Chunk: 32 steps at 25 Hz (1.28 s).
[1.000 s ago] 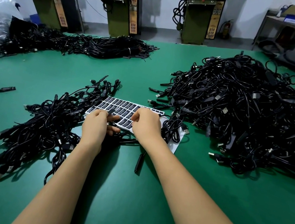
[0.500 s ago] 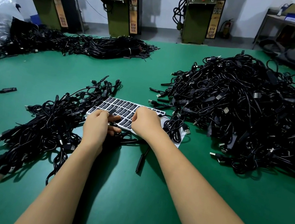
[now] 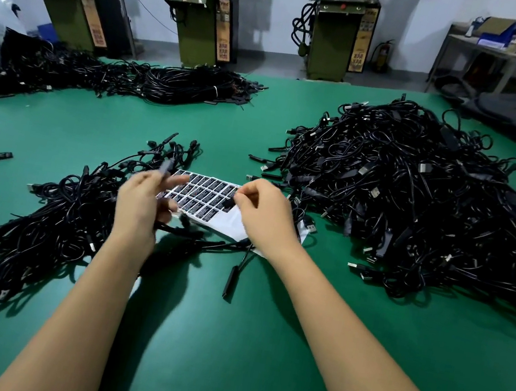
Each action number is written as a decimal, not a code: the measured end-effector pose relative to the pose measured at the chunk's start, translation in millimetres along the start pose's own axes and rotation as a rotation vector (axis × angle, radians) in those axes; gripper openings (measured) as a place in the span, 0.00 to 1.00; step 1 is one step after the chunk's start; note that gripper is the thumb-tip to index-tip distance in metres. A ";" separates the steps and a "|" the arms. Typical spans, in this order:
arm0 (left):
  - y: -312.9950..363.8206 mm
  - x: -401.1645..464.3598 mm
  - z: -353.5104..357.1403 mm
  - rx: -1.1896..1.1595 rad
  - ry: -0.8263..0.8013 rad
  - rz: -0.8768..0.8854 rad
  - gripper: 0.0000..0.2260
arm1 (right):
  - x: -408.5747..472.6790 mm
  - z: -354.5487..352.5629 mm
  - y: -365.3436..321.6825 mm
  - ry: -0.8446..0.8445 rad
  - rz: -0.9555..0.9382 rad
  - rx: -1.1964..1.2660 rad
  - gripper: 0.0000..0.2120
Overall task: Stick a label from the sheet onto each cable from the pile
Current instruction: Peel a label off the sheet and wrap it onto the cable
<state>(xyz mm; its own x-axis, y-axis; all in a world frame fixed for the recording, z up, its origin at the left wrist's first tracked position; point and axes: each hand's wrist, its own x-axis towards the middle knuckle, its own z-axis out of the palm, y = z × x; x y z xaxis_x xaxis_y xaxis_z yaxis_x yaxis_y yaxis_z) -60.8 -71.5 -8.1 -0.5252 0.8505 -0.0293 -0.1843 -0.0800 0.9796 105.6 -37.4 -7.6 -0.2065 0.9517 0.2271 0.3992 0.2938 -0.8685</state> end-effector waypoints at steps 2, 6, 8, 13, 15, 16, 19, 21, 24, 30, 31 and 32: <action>12.2 -6.0 1.9 0.090 -0.039 0.157 0.05 | -4.8 -21.1 9.4 0.068 0.067 0.100 0.03; 18.1 -29.1 33.2 0.434 -0.304 0.375 0.06 | -14.1 -54.3 36.1 0.256 0.130 0.208 0.03; 3.4 -42.6 53.4 0.549 -0.429 0.320 0.07 | -19.5 -60.8 46.8 0.369 0.123 0.285 0.03; -31.8 -53.5 73.6 0.519 -0.598 0.085 0.09 | -31.7 -57.0 55.0 0.468 0.073 0.318 0.06; -35.5 -50.5 73.6 0.466 -0.634 0.021 0.10 | -34.3 -54.9 53.2 0.462 0.048 0.328 0.08; -36.9 -49.4 73.8 0.440 -0.640 -0.003 0.11 | -34.8 -54.3 53.1 0.456 0.042 0.333 0.08; -40.8 -46.9 74.9 0.384 -0.612 -0.037 0.12 | -35.9 -51.4 53.5 0.421 0.048 0.381 0.09; -41.9 -44.6 74.6 0.375 -0.625 -0.044 0.12 | -34.9 -49.5 53.2 0.391 0.057 0.410 0.09; -42.6 -40.1 73.4 0.344 -0.671 -0.084 0.11 | -33.7 -48.3 52.9 0.347 0.063 0.414 0.09; -42.3 -37.2 71.5 0.286 -0.716 -0.114 0.10 | -31.6 -51.4 53.6 0.253 0.051 0.389 0.09; -42.4 -37.0 71.4 0.275 -0.715 -0.114 0.10 | -31.3 -51.4 53.6 0.250 0.056 0.401 0.10; -42.4 -36.6 71.4 0.269 -0.713 -0.117 0.10 | -30.8 -51.2 53.6 0.250 0.062 0.413 0.10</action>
<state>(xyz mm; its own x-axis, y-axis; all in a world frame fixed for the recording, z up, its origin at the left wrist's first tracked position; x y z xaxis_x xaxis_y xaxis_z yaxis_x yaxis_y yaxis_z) 25.5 -62.1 -34.4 0.1643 0.9823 -0.0899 0.0505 0.0827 0.9953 179.1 -46.4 -38.6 0.0474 0.9734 0.2242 0.0052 0.2242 -0.9745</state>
